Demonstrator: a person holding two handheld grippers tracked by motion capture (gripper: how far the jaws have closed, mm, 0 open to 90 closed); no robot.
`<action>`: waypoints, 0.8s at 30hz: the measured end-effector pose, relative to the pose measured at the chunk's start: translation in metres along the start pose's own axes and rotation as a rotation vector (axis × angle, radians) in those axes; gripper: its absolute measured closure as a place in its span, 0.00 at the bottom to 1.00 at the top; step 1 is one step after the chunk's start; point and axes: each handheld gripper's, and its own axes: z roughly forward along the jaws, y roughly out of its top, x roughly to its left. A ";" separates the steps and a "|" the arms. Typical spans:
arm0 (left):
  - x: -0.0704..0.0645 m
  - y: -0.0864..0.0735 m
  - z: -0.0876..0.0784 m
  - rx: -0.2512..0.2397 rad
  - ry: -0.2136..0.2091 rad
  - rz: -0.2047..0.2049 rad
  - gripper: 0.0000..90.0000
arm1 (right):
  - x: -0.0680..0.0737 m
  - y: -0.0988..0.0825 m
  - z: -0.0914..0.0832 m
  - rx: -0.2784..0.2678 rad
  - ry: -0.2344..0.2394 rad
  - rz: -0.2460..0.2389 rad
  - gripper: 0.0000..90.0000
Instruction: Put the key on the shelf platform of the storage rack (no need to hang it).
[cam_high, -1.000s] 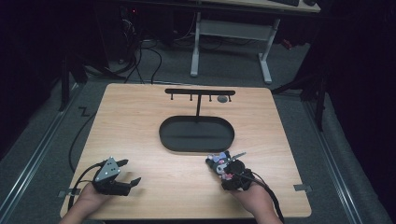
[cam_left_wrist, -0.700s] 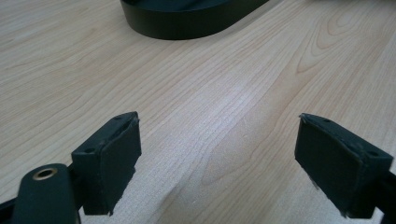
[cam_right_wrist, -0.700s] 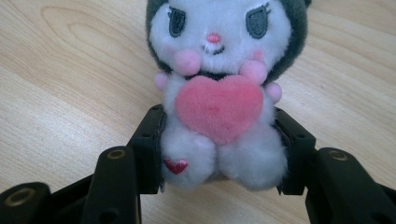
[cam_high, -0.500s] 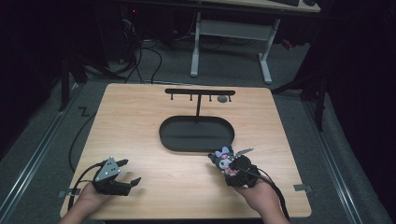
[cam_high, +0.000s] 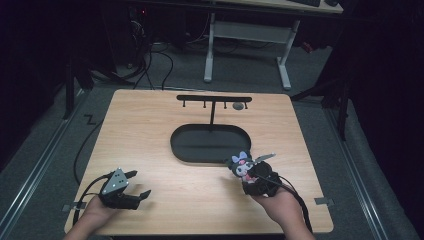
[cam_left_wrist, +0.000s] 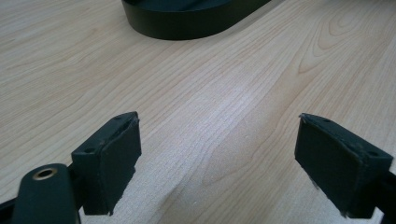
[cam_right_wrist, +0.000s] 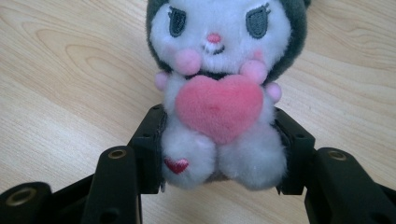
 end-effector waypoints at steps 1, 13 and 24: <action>0.000 0.000 0.000 0.000 0.000 0.001 0.17 | 0.000 0.001 0.000 -0.003 0.005 0.002 0.53; -0.001 0.000 0.000 -0.001 0.000 0.005 0.17 | 0.002 0.018 -0.006 -0.030 0.003 -0.006 0.53; -0.001 -0.001 -0.001 -0.004 -0.001 0.008 0.17 | 0.004 0.033 -0.004 -0.041 0.000 -0.013 0.53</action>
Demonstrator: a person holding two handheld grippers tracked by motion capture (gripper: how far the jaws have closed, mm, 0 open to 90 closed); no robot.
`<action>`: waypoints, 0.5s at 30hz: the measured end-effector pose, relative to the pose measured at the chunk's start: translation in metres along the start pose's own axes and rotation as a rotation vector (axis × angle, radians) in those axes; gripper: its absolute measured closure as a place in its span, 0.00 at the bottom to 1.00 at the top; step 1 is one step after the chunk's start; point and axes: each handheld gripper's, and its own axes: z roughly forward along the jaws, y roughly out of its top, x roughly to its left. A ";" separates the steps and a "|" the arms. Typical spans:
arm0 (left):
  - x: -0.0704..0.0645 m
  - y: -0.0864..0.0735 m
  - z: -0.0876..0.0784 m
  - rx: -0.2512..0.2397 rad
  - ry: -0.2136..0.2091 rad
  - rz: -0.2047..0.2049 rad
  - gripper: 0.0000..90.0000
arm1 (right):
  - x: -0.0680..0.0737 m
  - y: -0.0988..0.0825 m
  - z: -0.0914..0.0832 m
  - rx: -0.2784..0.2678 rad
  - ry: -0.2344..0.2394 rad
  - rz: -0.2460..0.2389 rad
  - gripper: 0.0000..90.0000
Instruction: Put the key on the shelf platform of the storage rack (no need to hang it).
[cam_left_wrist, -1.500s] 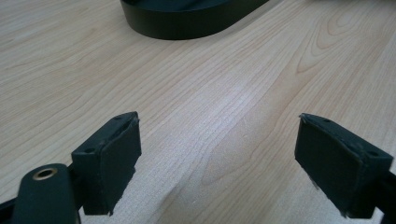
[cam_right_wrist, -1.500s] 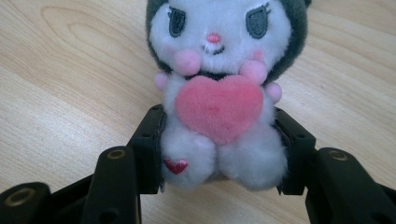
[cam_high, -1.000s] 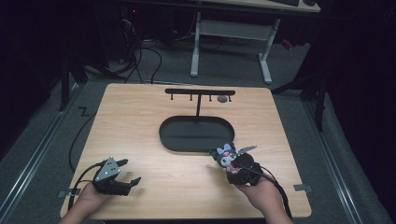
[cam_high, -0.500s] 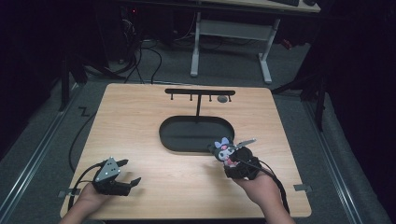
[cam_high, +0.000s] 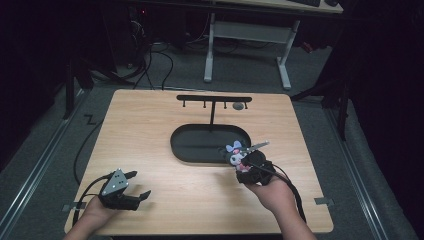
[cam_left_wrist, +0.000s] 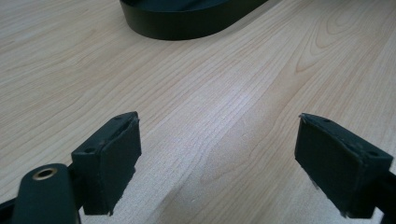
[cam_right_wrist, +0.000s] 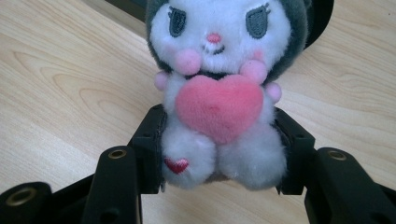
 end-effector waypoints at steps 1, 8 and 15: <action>0.000 0.000 0.000 -0.001 0.000 -0.001 0.17 | 0.000 0.001 0.000 0.002 0.000 -0.001 0.53; 0.000 0.000 0.000 -0.002 -0.001 0.000 0.17 | -0.001 0.011 0.003 0.001 -0.004 0.003 0.53; 0.000 0.000 0.000 -0.001 -0.002 0.001 0.17 | -0.001 0.018 0.008 0.005 -0.006 0.000 0.53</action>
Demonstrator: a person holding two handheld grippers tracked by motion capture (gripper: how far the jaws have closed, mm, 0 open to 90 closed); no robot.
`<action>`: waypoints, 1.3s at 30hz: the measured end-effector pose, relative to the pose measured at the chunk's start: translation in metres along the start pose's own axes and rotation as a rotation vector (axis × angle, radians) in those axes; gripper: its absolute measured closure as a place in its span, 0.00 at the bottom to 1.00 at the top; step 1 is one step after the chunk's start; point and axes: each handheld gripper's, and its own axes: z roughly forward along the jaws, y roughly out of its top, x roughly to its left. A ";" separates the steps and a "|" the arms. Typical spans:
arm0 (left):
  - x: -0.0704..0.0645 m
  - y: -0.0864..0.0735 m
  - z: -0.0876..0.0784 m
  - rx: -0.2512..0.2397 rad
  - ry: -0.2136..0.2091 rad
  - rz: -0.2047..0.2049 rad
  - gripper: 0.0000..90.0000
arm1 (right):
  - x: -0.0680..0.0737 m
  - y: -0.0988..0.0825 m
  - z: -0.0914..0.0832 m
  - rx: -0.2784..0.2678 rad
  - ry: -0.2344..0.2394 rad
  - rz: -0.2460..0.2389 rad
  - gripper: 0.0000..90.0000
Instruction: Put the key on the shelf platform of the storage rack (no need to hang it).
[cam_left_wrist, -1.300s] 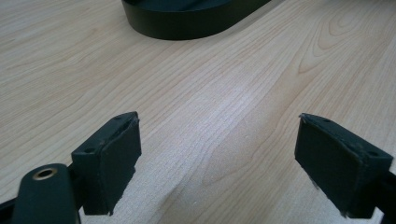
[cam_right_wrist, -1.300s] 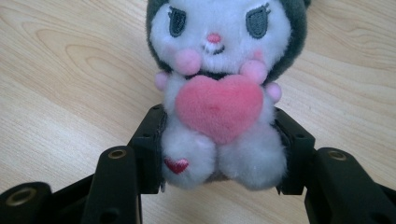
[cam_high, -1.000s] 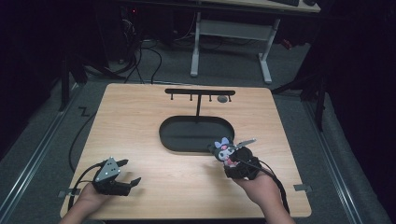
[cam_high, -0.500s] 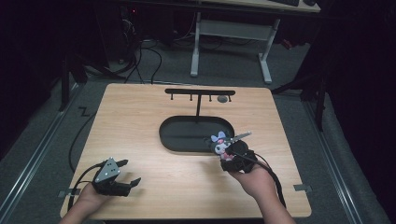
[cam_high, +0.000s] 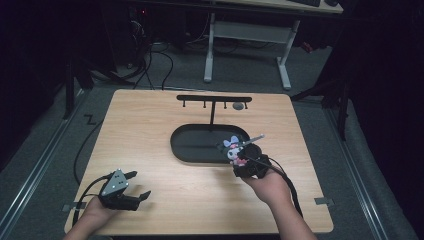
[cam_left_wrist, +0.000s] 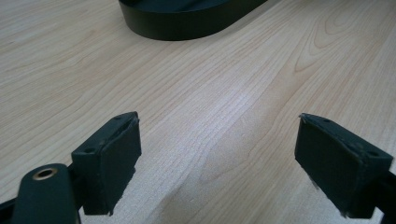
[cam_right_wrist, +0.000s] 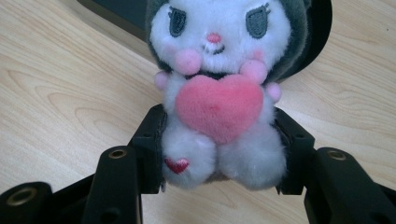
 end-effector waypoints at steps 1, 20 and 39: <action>0.000 0.000 0.000 0.000 0.000 0.000 0.17 | 0.000 0.001 0.001 0.003 0.001 0.003 0.53; 0.000 0.000 0.000 0.000 0.000 0.001 0.17 | -0.002 0.027 0.025 0.010 0.000 0.009 0.53; 0.000 0.000 0.000 0.001 -0.003 0.000 0.17 | -0.003 0.058 0.059 0.025 0.018 0.038 0.53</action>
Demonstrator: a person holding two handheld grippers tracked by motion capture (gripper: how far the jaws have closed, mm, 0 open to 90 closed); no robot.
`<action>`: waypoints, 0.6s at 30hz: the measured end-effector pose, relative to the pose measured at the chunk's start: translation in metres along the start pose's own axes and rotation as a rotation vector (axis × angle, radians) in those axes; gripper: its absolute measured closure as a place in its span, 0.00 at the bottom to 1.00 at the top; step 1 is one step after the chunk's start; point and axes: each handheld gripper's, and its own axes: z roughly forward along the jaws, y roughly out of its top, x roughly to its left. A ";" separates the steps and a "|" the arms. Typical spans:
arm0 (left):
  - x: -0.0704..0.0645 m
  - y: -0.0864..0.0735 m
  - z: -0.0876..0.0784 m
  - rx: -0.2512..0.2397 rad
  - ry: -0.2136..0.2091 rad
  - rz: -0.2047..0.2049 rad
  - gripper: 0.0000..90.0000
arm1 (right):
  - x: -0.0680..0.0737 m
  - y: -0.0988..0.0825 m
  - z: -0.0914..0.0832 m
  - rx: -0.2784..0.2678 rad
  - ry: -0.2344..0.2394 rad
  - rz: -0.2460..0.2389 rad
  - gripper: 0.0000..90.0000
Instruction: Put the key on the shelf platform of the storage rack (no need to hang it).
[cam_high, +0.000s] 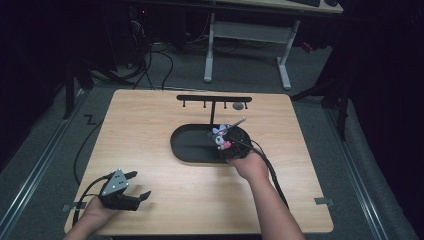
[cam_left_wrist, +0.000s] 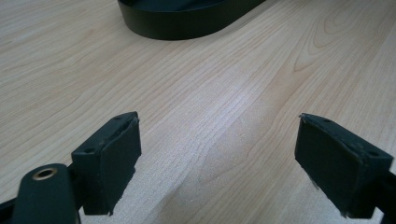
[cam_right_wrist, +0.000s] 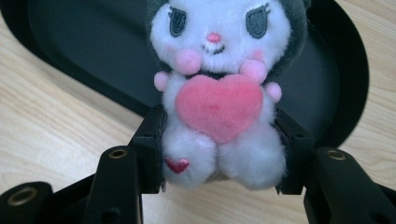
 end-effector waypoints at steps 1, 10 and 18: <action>0.000 0.000 0.000 0.001 -0.001 0.000 0.17 | 0.000 0.001 0.003 -0.003 -0.001 0.001 0.53; 0.001 0.000 0.000 -0.001 -0.003 -0.003 0.17 | -0.004 0.011 0.019 0.002 -0.004 0.035 0.54; 0.001 0.000 0.000 -0.001 -0.003 -0.004 0.17 | -0.006 0.017 0.025 -0.005 0.014 0.053 0.54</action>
